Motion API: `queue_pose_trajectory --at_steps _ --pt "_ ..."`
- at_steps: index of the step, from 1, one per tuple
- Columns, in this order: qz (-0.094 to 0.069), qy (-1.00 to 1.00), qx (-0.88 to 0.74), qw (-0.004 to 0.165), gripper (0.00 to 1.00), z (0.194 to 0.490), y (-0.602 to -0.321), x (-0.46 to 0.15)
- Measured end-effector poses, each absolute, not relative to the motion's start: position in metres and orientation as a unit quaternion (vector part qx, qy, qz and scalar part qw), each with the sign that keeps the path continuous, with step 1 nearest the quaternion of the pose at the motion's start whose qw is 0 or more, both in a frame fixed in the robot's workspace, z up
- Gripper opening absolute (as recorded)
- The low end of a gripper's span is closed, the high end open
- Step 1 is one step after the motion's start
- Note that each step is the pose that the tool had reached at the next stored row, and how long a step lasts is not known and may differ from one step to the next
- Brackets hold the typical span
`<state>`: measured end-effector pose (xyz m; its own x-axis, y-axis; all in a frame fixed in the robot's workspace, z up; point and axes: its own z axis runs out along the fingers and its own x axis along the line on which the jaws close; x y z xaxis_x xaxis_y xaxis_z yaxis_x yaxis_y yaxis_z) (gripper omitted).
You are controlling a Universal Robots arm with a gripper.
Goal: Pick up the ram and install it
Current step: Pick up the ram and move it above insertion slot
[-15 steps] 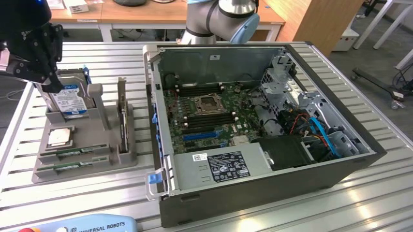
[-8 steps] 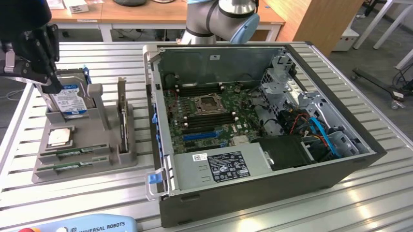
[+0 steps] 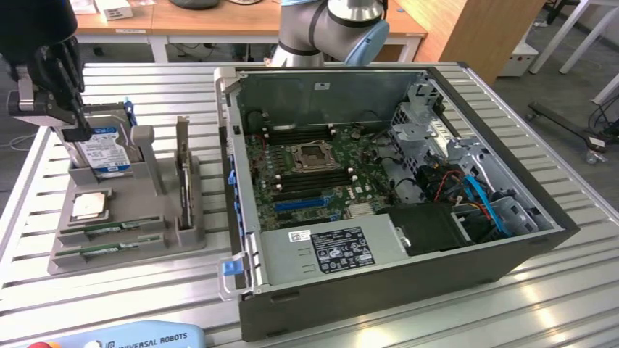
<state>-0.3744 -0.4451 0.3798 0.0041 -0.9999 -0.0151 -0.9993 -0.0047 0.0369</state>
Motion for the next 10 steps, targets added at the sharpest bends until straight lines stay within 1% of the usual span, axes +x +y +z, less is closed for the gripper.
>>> queue_pose_trajectory --at_steps 10 --pt "-0.018 -0.705 0.709 0.008 0.10 0.3792 -0.4413 -0.3743"
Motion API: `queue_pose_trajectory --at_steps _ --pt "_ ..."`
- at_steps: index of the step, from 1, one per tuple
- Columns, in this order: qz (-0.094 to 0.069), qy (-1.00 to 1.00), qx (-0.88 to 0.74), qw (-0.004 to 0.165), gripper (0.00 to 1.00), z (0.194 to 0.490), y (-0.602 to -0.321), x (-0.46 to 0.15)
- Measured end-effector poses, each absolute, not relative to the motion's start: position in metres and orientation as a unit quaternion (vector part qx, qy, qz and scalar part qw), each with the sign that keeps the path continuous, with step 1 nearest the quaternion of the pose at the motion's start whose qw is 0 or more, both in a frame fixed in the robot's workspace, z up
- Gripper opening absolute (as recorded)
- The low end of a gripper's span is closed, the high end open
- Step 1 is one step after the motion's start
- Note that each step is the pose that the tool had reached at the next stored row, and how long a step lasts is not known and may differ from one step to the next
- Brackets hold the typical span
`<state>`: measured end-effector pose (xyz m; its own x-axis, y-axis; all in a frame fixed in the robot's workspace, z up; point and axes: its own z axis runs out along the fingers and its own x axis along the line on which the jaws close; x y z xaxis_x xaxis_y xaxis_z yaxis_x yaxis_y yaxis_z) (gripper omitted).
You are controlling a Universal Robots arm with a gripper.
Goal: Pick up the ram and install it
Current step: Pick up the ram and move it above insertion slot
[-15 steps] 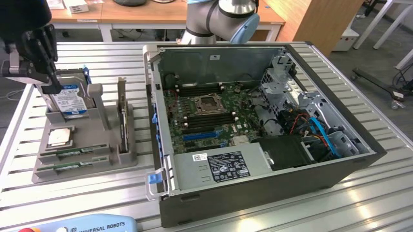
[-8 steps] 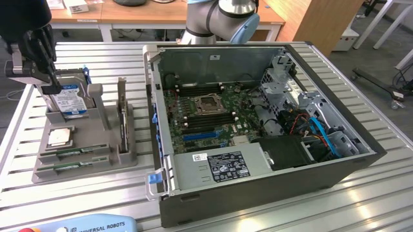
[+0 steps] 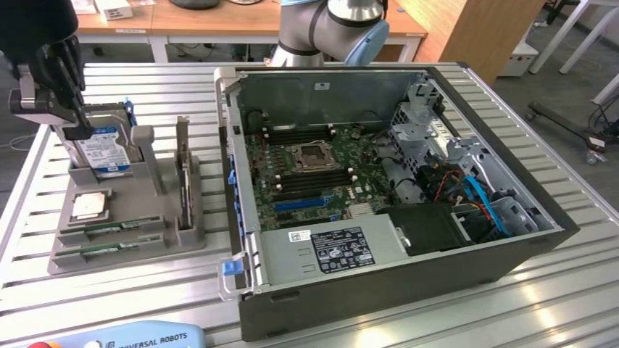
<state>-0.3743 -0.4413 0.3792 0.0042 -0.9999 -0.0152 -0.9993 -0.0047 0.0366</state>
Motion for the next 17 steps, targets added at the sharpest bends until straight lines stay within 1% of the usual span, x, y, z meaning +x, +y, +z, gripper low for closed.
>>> queue_pose_trajectory --at_steps 13,15,16,17 --pt "-0.018 -0.705 0.709 0.008 0.10 0.3792 -0.4412 -0.3744" --pt "-0.018 -0.705 0.709 0.008 0.11 0.3793 -0.4412 -0.3744" --pt "-0.018 -0.705 0.709 0.008 0.30 0.3793 -0.4413 -0.3744" --pt "-0.018 -0.705 0.709 0.008 0.30 0.3783 -0.4412 -0.3743"
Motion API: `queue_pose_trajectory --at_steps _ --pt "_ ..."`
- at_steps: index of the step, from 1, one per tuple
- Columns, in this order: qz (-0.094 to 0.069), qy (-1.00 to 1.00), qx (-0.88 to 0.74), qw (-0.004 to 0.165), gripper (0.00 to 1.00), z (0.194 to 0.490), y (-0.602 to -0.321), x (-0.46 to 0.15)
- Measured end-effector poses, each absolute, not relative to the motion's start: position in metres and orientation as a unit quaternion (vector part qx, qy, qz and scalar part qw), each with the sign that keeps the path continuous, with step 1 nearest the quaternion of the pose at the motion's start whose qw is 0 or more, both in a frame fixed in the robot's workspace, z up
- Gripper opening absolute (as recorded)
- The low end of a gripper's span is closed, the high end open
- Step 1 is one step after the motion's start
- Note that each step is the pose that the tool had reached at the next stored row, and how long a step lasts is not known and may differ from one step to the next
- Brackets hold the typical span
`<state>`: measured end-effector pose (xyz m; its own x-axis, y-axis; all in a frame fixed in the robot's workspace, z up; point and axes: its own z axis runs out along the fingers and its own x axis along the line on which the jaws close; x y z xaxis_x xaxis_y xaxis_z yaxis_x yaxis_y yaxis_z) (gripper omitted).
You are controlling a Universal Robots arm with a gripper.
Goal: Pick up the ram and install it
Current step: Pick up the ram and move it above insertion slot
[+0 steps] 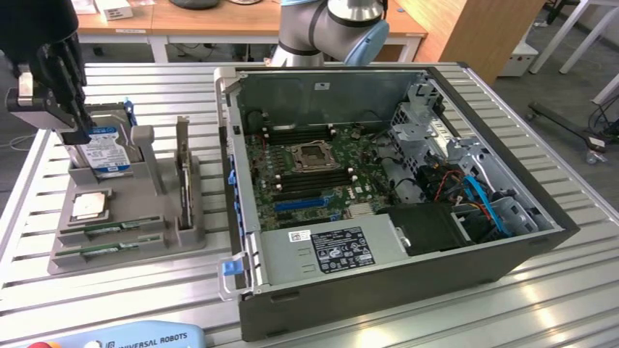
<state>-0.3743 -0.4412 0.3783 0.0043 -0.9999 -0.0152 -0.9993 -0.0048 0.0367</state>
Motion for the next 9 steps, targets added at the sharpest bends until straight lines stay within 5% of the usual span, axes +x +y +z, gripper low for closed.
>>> queue_pose_trajectory --at_steps 9 --pt "-0.018 -0.705 0.709 0.008 0.30 0.362 -0.441 -0.374"
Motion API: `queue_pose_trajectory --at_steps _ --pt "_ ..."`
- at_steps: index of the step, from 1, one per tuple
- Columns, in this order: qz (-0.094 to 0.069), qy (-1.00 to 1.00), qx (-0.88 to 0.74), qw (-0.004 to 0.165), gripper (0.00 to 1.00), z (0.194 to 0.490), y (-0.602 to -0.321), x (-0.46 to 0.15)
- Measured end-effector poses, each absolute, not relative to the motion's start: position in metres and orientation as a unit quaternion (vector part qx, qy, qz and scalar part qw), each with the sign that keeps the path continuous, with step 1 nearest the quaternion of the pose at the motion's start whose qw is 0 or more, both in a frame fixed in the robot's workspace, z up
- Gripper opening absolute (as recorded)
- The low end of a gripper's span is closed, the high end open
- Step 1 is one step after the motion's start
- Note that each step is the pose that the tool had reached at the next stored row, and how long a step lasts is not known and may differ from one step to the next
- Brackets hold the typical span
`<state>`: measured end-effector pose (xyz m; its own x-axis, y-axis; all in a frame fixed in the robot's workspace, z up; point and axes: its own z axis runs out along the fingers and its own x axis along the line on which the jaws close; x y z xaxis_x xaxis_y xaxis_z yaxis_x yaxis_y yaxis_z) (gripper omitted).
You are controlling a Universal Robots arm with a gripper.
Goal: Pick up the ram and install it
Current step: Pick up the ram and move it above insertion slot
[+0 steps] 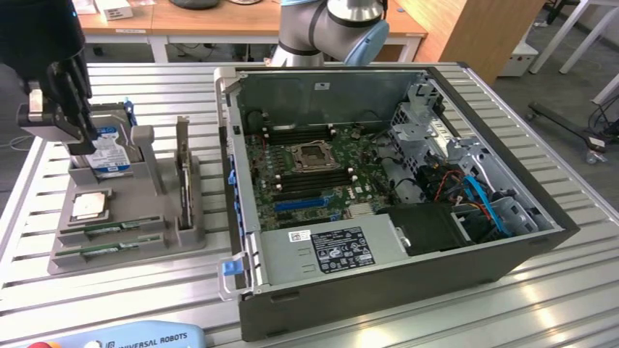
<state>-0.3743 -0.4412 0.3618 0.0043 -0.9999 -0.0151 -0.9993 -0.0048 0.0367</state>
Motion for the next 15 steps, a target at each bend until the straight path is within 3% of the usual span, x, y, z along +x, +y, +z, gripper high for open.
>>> queue_pose_trajectory --at_steps 15 --pt "-0.018 -0.705 0.709 0.008 0.30 0.338 -0.441 -0.374"
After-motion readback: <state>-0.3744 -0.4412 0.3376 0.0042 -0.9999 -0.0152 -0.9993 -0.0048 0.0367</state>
